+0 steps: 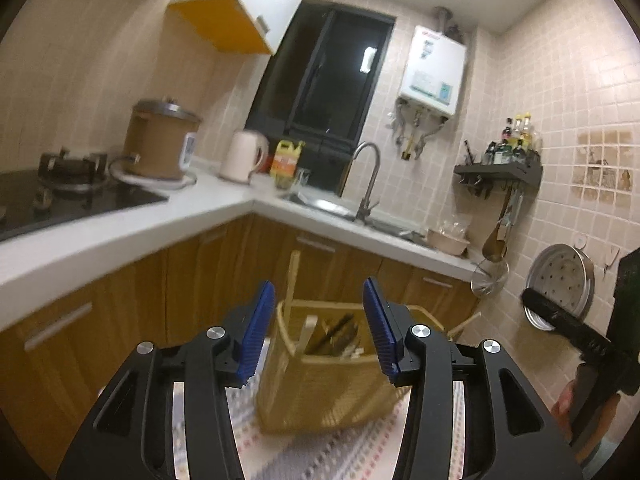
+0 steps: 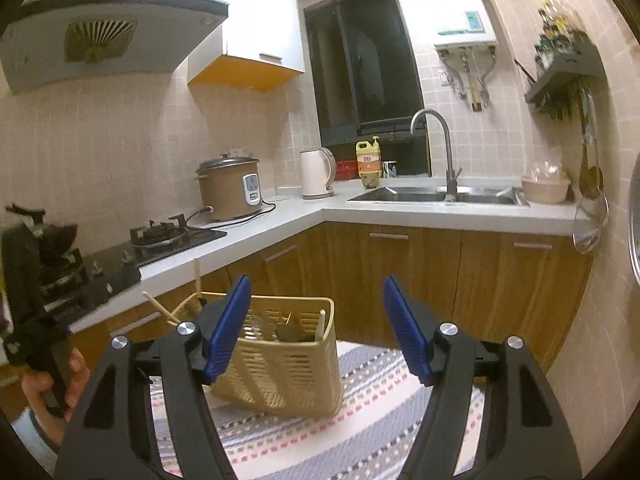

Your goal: Organize utensils

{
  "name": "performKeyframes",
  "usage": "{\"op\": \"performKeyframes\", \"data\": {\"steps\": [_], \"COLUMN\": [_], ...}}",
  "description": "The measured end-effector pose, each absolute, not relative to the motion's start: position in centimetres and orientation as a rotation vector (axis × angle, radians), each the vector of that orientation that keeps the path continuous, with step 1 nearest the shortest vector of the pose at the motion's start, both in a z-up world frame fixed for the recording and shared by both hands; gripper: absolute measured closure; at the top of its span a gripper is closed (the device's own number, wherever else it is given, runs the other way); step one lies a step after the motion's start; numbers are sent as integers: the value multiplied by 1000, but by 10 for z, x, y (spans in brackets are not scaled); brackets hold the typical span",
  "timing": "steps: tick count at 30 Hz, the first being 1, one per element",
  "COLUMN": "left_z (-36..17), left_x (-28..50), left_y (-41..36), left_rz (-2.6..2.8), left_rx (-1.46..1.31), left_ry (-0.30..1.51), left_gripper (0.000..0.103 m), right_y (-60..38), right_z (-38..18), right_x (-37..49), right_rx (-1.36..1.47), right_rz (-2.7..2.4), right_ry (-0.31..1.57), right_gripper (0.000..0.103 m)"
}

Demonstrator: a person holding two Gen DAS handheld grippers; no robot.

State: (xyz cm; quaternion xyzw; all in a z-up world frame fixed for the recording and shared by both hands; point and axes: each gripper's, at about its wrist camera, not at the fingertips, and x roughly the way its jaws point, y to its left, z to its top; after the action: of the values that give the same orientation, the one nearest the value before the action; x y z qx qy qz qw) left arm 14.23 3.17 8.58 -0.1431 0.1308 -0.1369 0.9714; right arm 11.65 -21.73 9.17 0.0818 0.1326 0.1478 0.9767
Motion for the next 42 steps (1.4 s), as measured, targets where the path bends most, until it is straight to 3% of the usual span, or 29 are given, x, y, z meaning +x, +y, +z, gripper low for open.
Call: {"op": "performKeyframes", "data": {"steps": [3, 5, 6, 10, 13, 17, 24, 42], "left_z": [81, 76, 73, 51, 36, 19, 7, 6], "left_x": [125, 111, 106, 89, 82, 78, 79, 75], "left_y": [35, 28, 25, 9, -1, -10, -19, -28], "left_rz": [-270, -237, -221, -167, -93, -37, 24, 73], "left_rx": [-307, -274, -264, -240, -208, -166, -72, -1], "left_ry": [275, 281, 284, 333, 341, 322, 320, 308], "left_gripper": [57, 41, 37, 34, 24, 19, 14, 8], "right_y": [-225, -225, -224, -210, -188, -165, -158, -159], "right_z": [87, 77, 70, 39, 19, 0, -5, -10], "right_x": [103, 93, 90, 80, 74, 66, 60, 63], "right_rx": [204, 208, 213, 190, 92, 7, -51, -58], "right_rz": [298, 277, 273, 241, 200, 170, 119, 102], "right_ry": [290, 307, 318, 365, 352, 322, 271, 302], "right_gripper": [38, 38, 38, 36, 32, 30, 22, 16]}}
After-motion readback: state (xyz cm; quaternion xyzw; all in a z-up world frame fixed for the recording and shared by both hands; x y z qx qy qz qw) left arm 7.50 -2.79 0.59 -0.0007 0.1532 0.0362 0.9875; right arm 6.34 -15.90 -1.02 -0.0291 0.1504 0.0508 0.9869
